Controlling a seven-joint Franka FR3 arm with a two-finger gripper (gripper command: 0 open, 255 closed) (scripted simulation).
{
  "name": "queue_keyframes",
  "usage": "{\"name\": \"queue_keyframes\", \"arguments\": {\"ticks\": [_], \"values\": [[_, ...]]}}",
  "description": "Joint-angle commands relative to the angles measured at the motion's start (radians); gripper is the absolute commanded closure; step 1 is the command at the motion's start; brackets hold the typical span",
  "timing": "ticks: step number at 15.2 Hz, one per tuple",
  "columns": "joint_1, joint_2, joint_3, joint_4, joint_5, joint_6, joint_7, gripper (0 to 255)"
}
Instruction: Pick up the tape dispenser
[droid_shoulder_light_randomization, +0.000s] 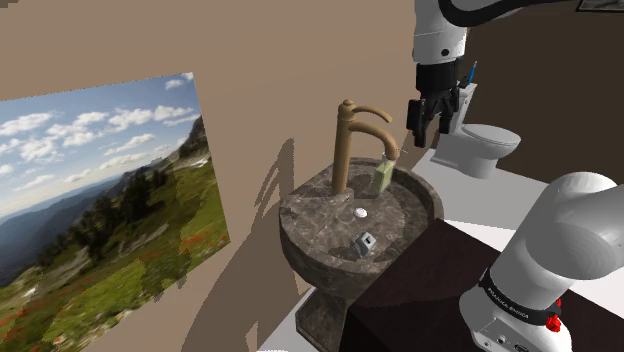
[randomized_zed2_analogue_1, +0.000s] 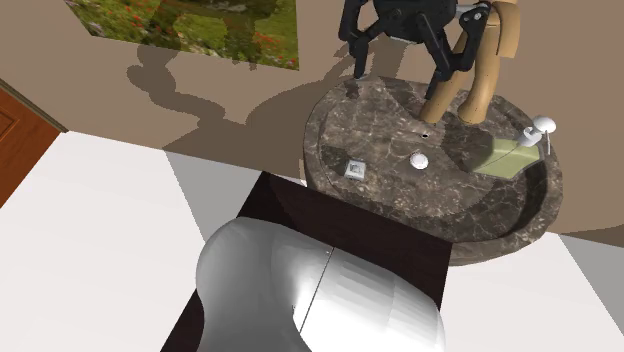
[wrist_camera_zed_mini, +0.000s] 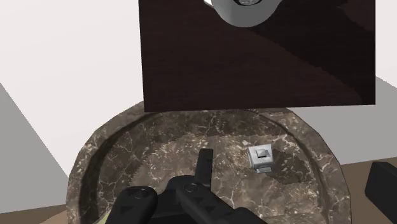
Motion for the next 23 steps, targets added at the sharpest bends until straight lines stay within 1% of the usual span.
{"name": "queue_keyframes", "arguments": {"ticks": [1,7,12,18,23], "values": [[0.0,0.0,0.0,0.0,0.0,0.0,0.0,0],[0.0,0.064,-0.018,-0.156,0.018,0.219,-0.009,0],[0.001,0.169,-0.031,-0.252,0.034,0.419,-0.021,0],[0.007,0.363,-0.045,-0.316,0.064,0.676,-0.045,0],[0.019,0.574,-0.055,-0.322,0.106,0.89,-0.08,0]]}}
